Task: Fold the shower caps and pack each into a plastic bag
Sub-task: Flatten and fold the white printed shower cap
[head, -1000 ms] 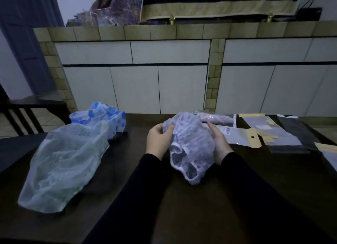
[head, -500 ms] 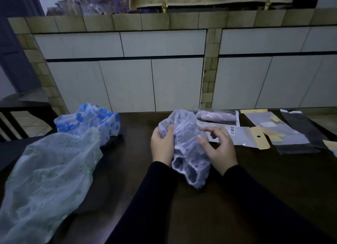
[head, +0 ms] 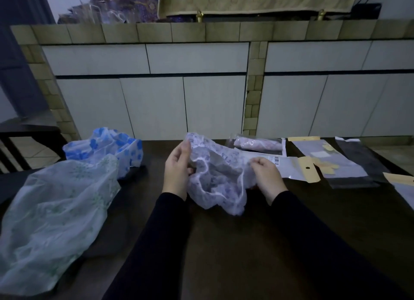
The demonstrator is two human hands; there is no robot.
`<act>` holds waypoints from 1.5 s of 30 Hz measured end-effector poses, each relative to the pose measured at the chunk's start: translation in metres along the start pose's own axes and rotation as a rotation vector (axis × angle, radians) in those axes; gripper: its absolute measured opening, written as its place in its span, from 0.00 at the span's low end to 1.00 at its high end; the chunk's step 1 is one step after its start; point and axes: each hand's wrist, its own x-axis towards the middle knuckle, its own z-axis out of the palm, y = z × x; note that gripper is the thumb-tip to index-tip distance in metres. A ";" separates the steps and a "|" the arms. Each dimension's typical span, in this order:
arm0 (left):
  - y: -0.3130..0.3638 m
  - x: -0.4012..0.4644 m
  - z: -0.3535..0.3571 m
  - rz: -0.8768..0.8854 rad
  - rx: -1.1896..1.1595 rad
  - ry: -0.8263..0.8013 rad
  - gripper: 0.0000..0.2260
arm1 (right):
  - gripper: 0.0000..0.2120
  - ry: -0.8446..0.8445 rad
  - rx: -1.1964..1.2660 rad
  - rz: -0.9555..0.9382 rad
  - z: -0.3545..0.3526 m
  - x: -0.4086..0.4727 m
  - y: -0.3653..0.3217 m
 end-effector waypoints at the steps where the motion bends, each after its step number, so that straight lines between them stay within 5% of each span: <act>1: 0.000 -0.001 -0.002 0.011 0.019 -0.044 0.26 | 0.09 -0.016 -0.117 -0.072 -0.001 0.000 -0.001; 5: 0.001 0.003 -0.013 0.062 0.132 -0.233 0.25 | 0.22 -0.102 -0.147 -0.416 -0.002 -0.004 -0.015; 11: 0.008 0.003 -0.006 0.313 0.485 -0.420 0.23 | 0.12 -0.246 -0.282 -0.683 0.016 0.013 -0.036; 14: 0.002 0.010 -0.010 0.343 0.594 -0.292 0.19 | 0.02 -0.162 -0.259 -0.641 0.029 0.026 -0.026; 16: -0.002 0.014 -0.014 0.212 0.698 -0.186 0.22 | 0.02 -0.067 -0.101 -0.532 0.032 0.032 -0.016; 20: 0.000 0.015 -0.019 -0.098 0.921 -0.331 0.24 | 0.08 0.081 0.094 -0.349 0.024 0.041 -0.009; 24: -0.005 0.018 -0.020 0.050 0.886 -0.246 0.12 | 0.04 0.051 0.065 -0.376 0.021 0.039 -0.002; 29: -0.012 0.025 -0.029 0.234 0.887 -0.019 0.07 | 0.12 -0.036 -0.115 -0.472 0.030 0.031 0.003; 33: -0.010 0.026 -0.034 0.320 0.774 0.266 0.13 | 0.09 -0.044 -0.015 -0.575 0.022 0.031 0.003; 36: -0.006 0.029 -0.040 0.295 0.773 0.402 0.15 | 0.08 -0.161 0.028 -0.430 0.014 0.033 -0.002; 40: -0.005 0.028 -0.045 0.220 0.787 0.420 0.12 | 0.12 -0.123 -0.214 -0.341 0.008 0.038 -0.001; 43: -0.009 0.032 -0.050 0.203 0.845 0.299 0.02 | 0.08 -0.048 -0.389 -0.374 0.012 0.032 -0.004; 45: -0.010 0.033 -0.050 0.187 0.821 0.182 0.07 | 0.10 -0.036 -0.465 -0.402 0.016 0.027 -0.007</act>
